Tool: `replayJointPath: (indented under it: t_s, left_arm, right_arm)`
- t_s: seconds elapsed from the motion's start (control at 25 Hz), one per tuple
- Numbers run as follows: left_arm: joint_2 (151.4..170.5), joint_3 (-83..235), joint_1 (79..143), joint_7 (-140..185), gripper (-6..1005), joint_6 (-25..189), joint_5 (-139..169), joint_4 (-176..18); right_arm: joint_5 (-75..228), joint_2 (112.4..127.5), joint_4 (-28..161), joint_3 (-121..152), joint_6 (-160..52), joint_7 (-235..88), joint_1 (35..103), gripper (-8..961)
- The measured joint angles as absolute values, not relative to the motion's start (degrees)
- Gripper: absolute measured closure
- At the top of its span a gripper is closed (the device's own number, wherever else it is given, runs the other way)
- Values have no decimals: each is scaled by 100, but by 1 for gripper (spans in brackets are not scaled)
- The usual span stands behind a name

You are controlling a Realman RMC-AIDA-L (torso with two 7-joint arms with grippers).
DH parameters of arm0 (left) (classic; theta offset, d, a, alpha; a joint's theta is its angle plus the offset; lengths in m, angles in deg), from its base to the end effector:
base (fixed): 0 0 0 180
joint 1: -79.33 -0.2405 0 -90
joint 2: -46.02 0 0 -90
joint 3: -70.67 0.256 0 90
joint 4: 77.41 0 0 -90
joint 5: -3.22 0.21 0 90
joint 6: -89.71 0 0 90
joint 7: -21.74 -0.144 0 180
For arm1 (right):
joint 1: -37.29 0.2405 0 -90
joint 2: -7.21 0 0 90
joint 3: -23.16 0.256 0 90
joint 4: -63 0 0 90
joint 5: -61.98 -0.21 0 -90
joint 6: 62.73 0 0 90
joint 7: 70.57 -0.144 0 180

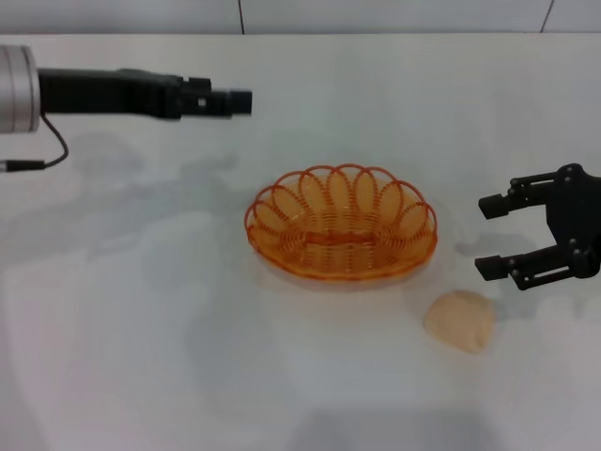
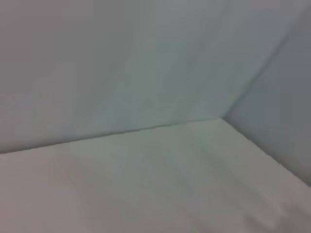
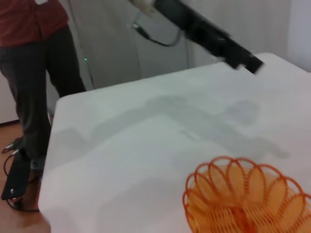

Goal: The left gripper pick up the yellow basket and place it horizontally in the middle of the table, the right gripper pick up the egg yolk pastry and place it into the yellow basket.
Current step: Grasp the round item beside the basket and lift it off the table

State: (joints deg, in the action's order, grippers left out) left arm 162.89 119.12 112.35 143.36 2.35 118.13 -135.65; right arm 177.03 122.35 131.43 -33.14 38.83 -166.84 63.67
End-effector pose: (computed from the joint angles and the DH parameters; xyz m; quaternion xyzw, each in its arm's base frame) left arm -0.2073 0.3739 0.0530 -0.8974 -0.3707 -0.2030 0.1270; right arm 0.2115 0.3201 0.0572 -0.9872 0.1052 0.1041 0.0594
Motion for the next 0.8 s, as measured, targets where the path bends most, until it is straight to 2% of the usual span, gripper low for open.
replayJointPath:
  t_s: [0.32, 0.8]
  left_arm:
    - [16343, 11961, 10997, 12976, 115, -611, 11831, -13717]
    - [16267, 12002, 10932, 12136, 115, -1262, 12017, -13725]
  right_arm:
    - [18099, 12252, 13214, -3948, 3543, -17111, 6379, 206]
    - [18544, 12262, 13233, -5216, 2447, -17732, 6467, 209]
